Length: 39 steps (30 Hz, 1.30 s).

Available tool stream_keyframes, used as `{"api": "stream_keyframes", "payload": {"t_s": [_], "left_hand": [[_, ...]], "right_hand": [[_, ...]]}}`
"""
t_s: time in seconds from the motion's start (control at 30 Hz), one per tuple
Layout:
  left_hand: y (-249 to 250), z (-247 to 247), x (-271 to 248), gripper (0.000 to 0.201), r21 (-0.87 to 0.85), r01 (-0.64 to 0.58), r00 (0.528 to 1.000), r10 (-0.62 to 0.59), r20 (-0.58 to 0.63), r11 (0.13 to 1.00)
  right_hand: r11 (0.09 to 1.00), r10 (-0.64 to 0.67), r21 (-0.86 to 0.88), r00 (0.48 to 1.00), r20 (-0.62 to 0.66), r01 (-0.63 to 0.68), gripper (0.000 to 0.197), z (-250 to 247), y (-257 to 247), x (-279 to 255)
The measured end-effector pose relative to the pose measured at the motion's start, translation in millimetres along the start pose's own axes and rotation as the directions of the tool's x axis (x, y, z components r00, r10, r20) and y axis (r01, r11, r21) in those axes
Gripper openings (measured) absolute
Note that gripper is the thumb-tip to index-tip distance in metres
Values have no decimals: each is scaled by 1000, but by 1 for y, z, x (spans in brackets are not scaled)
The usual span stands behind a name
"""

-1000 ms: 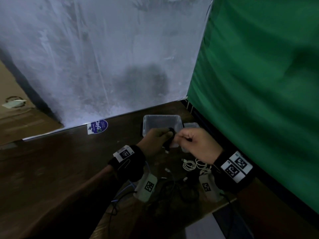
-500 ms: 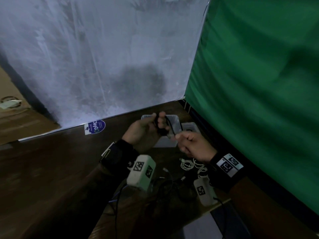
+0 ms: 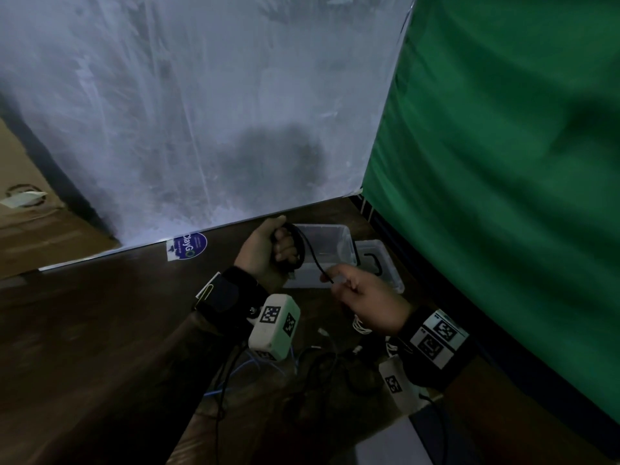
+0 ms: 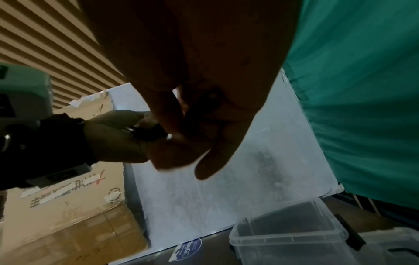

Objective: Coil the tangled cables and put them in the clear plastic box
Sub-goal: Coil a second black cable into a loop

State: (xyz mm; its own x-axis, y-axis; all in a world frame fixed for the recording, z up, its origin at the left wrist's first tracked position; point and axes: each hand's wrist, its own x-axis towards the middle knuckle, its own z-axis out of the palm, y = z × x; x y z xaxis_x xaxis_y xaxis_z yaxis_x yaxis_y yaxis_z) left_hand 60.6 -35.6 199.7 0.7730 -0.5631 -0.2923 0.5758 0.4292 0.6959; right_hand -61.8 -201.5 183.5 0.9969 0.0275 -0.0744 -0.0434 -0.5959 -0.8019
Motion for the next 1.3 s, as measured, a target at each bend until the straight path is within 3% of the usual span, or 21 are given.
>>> {"api": "stream_keyframes", "payload": {"t_s": [0.1, 0.23, 0.5, 0.6, 0.73, 0.9, 1.1, 1.3], "left_hand": [[-5, 10, -6, 45, 83, 1, 1000, -3, 31, 997], [-18, 19, -8, 48, 170, 7, 997, -21, 76, 985], [-26, 16, -10, 42, 173, 48, 973, -85, 213, 984], [-25, 17, -10, 42, 185, 80, 958, -127, 258, 979], [-17, 14, -13, 38, 258, 133, 911, -221, 350, 957], [-12, 16, -13, 33, 306, 102, 914, -211, 347, 947], [-19, 20, -10, 32, 323, -26, 973, -50, 225, 946], [-11, 10, -1, 42, 236, -70, 993, 45, 111, 969]], "right_hand": [[996, 7, 90, 996, -87, 1, 27, -1, -2, 5], [939, 18, 343, 1000, -16, -12, 23, 3, -14, 7], [949, -118, 278, 987, -113, 146, 6, 4, -18, -3], [956, -126, 243, 979, -157, 162, 27, 1, -17, -4], [963, -113, 231, 985, -133, 141, 31, -8, -15, -5], [969, -142, 180, 977, -161, 170, 35, -13, -13, -4], [974, -217, 11, 943, -252, 227, 38, -15, -3, 0], [995, -89, -70, 975, -203, 77, 19, -26, 18, -1]]}}
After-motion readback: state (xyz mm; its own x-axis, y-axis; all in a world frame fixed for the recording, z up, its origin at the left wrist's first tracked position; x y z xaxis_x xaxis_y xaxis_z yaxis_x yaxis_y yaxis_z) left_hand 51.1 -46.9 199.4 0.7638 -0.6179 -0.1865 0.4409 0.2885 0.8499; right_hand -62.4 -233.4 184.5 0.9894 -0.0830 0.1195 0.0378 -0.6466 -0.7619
